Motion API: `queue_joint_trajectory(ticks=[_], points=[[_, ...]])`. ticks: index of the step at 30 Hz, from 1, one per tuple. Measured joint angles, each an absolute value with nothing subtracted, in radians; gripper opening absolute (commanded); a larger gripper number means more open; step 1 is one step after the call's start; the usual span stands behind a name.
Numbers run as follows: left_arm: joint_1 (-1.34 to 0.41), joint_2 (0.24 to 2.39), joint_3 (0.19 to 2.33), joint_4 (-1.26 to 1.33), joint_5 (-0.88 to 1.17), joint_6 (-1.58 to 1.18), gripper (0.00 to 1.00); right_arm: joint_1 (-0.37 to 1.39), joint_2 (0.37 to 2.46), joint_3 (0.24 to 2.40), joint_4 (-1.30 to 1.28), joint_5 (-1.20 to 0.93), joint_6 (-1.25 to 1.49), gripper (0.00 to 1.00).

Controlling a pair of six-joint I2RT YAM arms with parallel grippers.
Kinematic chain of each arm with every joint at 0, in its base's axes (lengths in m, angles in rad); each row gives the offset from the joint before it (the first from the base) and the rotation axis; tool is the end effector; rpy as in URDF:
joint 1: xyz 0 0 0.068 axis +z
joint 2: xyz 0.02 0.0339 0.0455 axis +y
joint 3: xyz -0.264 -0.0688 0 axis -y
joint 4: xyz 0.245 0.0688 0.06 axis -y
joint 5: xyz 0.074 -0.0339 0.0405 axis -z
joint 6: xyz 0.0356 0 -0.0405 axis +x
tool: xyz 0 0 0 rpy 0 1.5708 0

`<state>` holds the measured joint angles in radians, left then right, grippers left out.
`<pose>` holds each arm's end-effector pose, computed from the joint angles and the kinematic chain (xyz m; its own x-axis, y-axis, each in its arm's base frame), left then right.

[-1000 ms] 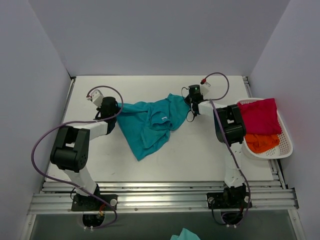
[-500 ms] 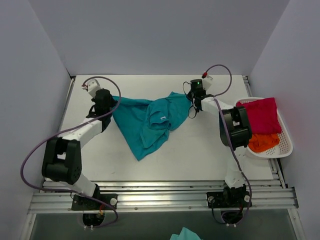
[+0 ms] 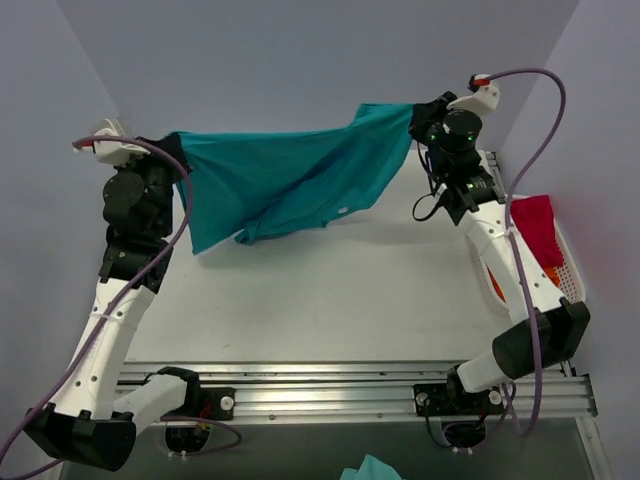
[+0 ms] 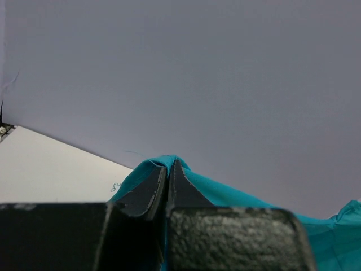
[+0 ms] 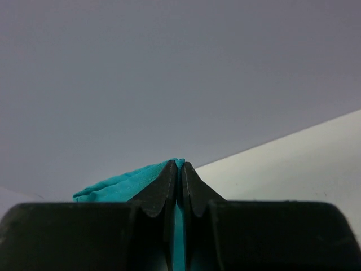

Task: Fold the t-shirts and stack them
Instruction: Flatten out the tshirt

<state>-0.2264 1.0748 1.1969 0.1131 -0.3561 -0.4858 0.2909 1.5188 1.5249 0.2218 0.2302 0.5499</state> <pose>0.2314 -0.0406 0.4601 0.2568 -0.5082 -0.8220 -0.0001 0.8505 -0.5259 0.3441 0.0945 0.4632 0.1499 0.5760 -0.8036 -0.1697 0.8157 0.5530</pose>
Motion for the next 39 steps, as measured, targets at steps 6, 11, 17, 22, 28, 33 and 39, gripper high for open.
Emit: queue_joint_trajectory(ticks=[6,11,17,22,28,33,39], points=[[-0.227,0.98,1.279,-0.039,-0.216,-0.439,0.02,0.36,1.251,1.447,0.237,0.205,0.452,0.0],[-0.231,0.887,1.362,-0.123,-0.052,-0.424,0.02,0.433,1.014,1.398,0.271,0.094,0.394,0.0],[-0.246,0.696,1.384,-0.129,0.081,-0.437,0.02,0.433,0.811,1.424,0.312,-0.058,0.393,0.0],[-0.247,0.609,1.435,-0.118,0.087,-0.451,0.02,0.432,0.809,1.539,0.296,-0.095,0.393,0.0],[-0.247,0.66,1.43,-0.141,0.002,-0.469,0.02,0.431,0.976,1.696,0.226,-0.061,0.387,0.0],[-0.247,0.777,1.363,-0.149,-0.098,-0.48,0.02,0.43,1.227,1.773,0.168,0.033,0.36,0.0],[-0.214,0.983,1.212,-0.113,-0.165,-0.509,0.02,0.389,1.562,1.69,0.154,0.098,0.364,0.0]])
